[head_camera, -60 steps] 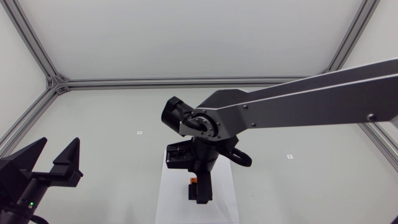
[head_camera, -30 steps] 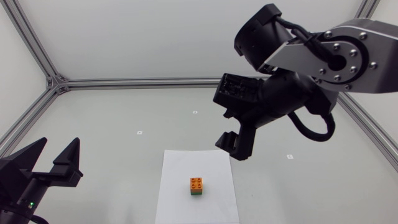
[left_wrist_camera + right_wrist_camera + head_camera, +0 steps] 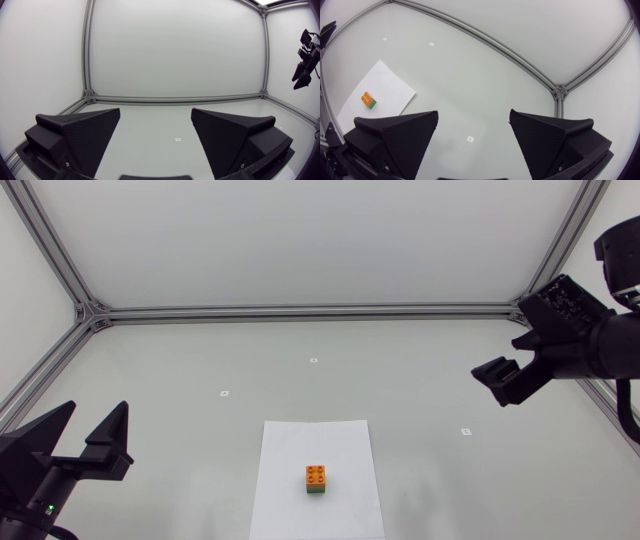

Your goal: Pick up the orange 2x2 brick with the right arm and stack it on top of the green 2x2 brick in the center

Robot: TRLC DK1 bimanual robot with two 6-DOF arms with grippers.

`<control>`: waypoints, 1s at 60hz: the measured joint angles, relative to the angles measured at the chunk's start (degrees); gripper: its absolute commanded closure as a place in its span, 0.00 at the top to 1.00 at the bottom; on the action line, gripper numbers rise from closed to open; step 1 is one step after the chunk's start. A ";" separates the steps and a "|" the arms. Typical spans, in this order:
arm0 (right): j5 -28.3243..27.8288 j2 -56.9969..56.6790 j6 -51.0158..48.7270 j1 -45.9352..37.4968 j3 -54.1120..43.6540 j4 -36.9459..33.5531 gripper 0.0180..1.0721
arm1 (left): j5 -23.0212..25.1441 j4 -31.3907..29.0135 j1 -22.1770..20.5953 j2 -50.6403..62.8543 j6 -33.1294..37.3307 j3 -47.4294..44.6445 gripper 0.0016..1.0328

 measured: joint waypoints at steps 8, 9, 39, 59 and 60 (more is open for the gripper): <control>-0.31 -6.36 -1.07 -4.48 -5.79 3.15 0.96 | -0.02 -0.02 0.00 0.00 0.02 0.00 0.96; -0.31 -7.21 -1.14 -4.74 -6.82 3.72 0.96 | 0.00 -0.02 0.02 0.00 0.00 0.00 0.96; 2.01 -35.87 7.28 -8.31 -24.92 12.98 0.96 | -0.02 -0.02 0.00 0.00 0.00 0.00 0.96; 1.62 -43.89 14.08 -8.26 -35.21 22.80 0.96 | -0.02 0.00 0.00 0.00 0.02 0.00 0.96; 1.60 -44.35 14.43 -8.24 -35.78 23.37 0.96 | -0.02 -0.02 0.00 0.00 0.02 0.00 0.96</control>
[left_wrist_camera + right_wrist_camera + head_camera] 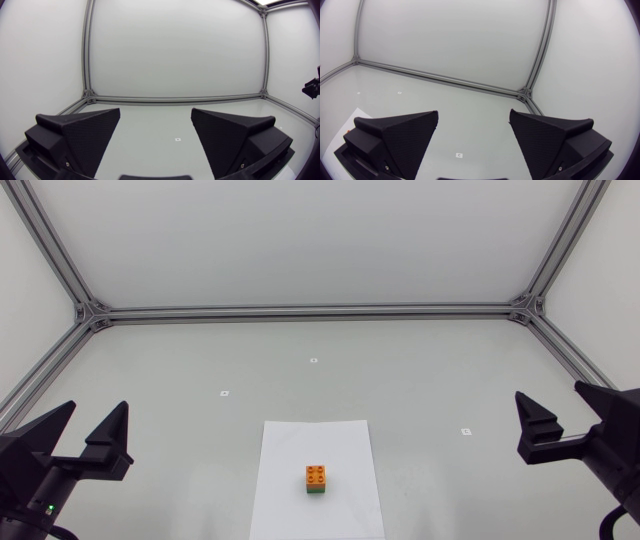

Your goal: Pick up the orange 2x2 brick with the right arm and stack it on top of the green 2x2 brick in the center

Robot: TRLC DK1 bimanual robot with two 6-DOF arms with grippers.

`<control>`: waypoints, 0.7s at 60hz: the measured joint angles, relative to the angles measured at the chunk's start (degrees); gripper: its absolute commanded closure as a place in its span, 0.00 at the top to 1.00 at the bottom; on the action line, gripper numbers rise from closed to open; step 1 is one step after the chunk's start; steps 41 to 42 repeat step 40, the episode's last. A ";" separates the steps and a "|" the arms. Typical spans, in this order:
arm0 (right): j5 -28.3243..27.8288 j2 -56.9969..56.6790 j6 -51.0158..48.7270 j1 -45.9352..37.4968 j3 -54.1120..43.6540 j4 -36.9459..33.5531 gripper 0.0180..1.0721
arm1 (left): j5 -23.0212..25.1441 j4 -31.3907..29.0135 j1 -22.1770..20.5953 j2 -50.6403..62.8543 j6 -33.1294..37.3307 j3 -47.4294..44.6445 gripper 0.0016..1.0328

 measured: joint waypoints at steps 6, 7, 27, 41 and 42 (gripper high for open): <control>-0.04 -2.36 2.10 0.09 -2.93 2.86 0.96 | 0.02 0.00 0.02 0.00 -0.02 0.00 0.96; -0.11 -2.73 2.45 0.11 -3.39 3.34 0.96 | 0.02 0.02 0.00 0.00 0.00 0.00 0.96; -1.14 -10.56 8.96 0.74 -13.27 12.79 0.96 | 0.00 0.00 0.00 0.00 0.00 0.00 0.96; -1.27 -11.43 10.03 0.74 -13.94 13.20 0.96 | 0.02 0.00 0.02 0.00 0.00 0.00 0.96; -1.27 -11.43 10.03 0.74 -13.94 13.20 0.96 | 0.02 0.00 0.02 0.00 0.00 0.00 0.96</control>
